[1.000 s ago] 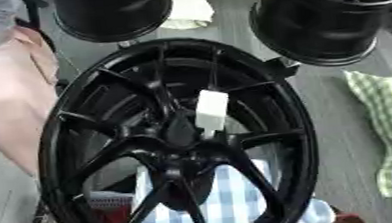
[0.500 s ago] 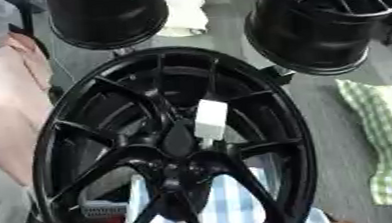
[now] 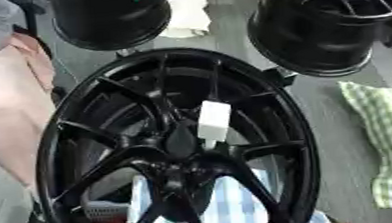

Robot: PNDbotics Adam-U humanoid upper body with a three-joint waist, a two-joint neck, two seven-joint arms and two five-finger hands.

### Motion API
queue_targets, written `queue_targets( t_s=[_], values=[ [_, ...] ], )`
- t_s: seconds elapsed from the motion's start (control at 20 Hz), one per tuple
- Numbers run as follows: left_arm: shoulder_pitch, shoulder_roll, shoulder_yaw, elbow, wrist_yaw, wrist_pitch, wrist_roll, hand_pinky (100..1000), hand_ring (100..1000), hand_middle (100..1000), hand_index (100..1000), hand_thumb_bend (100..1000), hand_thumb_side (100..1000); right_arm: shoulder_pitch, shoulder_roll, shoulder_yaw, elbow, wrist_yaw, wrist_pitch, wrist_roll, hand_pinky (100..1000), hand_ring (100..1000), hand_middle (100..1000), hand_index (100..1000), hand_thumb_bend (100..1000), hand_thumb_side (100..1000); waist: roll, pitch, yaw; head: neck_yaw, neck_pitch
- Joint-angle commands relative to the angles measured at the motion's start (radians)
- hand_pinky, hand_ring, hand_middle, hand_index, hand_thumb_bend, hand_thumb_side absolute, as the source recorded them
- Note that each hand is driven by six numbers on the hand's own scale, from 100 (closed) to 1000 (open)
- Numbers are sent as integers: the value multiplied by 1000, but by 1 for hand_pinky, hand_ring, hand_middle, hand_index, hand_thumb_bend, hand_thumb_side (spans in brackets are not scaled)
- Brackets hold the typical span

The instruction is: Pull the pin out of the wheel hub.

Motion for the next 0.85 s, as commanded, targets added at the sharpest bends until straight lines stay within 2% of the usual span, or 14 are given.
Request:
queue_targets(
  t_s=[0.05, 0.15, 0.25, 0.4, 0.55, 0.85],
  values=[
    [-19, -9, 42, -110, 193, -50, 129, 787, 681, 593, 772, 237, 614, -17, -35, -14, -21, 9, -2, 0, 793, 716, 613, 694, 100, 511, 3, -16, 3, -1, -8],
    [-26, -41, 46, -182, 360, -93, 256, 783, 677, 594, 770, 273, 576, -19, -34, -15, -23, 12, 0, 0, 793, 716, 613, 694, 100, 512, 0, -14, 4, -3, -13],
    [-35, -82, 38, -262, 464, -145, 407, 780, 676, 600, 775, 268, 567, -20, -32, -13, -23, 11, 1, 2, 792, 715, 613, 693, 100, 514, -4, -12, 4, -9, -22],
    [-34, -137, 5, -375, 456, -160, 553, 781, 686, 612, 780, 257, 569, -23, -34, -10, -24, 9, 2, 8, 792, 716, 612, 692, 100, 508, -9, -9, 2, -12, -39],
    [-39, -190, -18, -448, 418, -155, 606, 783, 691, 617, 783, 254, 581, -25, -30, -7, -29, 11, 0, 14, 791, 716, 612, 692, 100, 503, -13, -6, -1, -4, -34],
    [-20, -285, -14, -461, 381, -179, 594, 781, 689, 607, 774, 254, 590, -25, -26, -4, -37, 15, -2, 23, 790, 716, 611, 691, 100, 499, -16, -3, -5, 7, -10]
  ],
)
